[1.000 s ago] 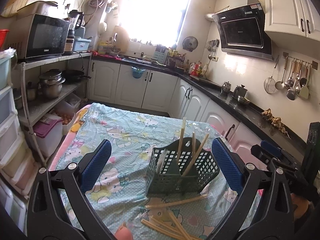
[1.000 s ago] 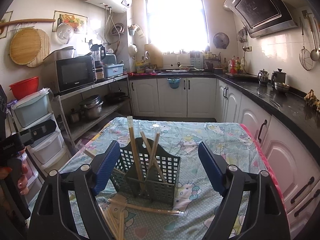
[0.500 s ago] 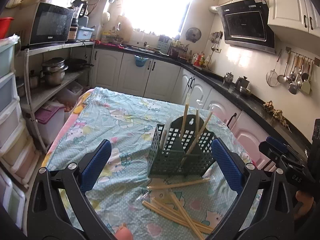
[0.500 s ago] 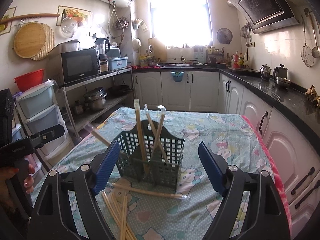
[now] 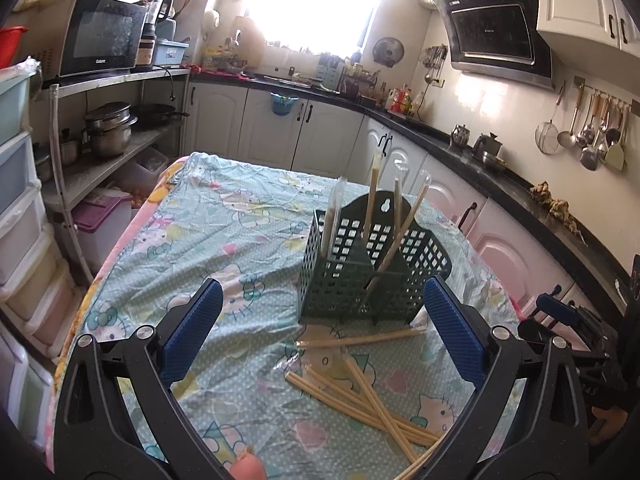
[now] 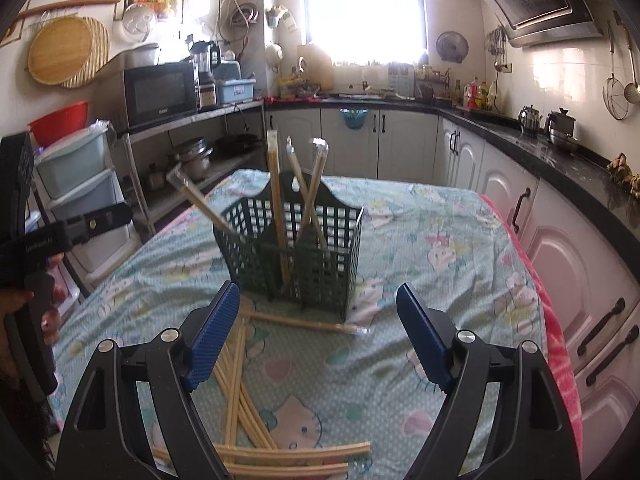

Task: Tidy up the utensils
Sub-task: 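Withdraw both tools from the basket back toward the chopstick pile, then close the right tool on a wooden chopstick while the left tool grasps another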

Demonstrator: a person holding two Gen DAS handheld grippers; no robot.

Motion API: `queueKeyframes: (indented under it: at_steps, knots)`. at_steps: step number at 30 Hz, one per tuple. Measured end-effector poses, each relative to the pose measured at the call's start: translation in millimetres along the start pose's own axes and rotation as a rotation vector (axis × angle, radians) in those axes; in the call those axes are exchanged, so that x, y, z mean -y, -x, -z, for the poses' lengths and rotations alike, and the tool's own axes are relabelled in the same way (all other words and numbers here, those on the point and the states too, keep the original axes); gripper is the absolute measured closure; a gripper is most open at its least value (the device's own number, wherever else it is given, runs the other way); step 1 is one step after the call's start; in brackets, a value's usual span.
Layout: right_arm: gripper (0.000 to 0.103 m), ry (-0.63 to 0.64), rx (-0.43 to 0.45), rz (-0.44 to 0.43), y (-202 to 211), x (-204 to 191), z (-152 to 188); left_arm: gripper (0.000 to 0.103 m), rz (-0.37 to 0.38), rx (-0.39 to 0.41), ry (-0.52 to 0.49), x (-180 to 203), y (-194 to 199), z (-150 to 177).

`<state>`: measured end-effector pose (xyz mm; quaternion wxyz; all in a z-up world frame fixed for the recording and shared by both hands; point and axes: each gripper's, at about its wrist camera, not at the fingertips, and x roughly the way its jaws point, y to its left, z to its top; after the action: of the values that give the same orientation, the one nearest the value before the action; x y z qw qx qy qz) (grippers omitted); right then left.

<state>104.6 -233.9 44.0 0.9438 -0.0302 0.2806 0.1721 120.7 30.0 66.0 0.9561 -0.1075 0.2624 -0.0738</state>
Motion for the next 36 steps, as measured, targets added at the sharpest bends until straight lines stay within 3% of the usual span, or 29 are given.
queueKeyframes:
  at_steps: [22, 36]
  knots:
    - [0.025, -0.022, -0.146, -0.017, -9, 0, 47, 0.01, -0.025, -0.138, -0.092, 18, -27, 48]
    - [0.025, -0.086, -0.281, -0.005, -26, 10, 78, 0.011, 0.009, -0.277, -0.04, 9, -55, 79]
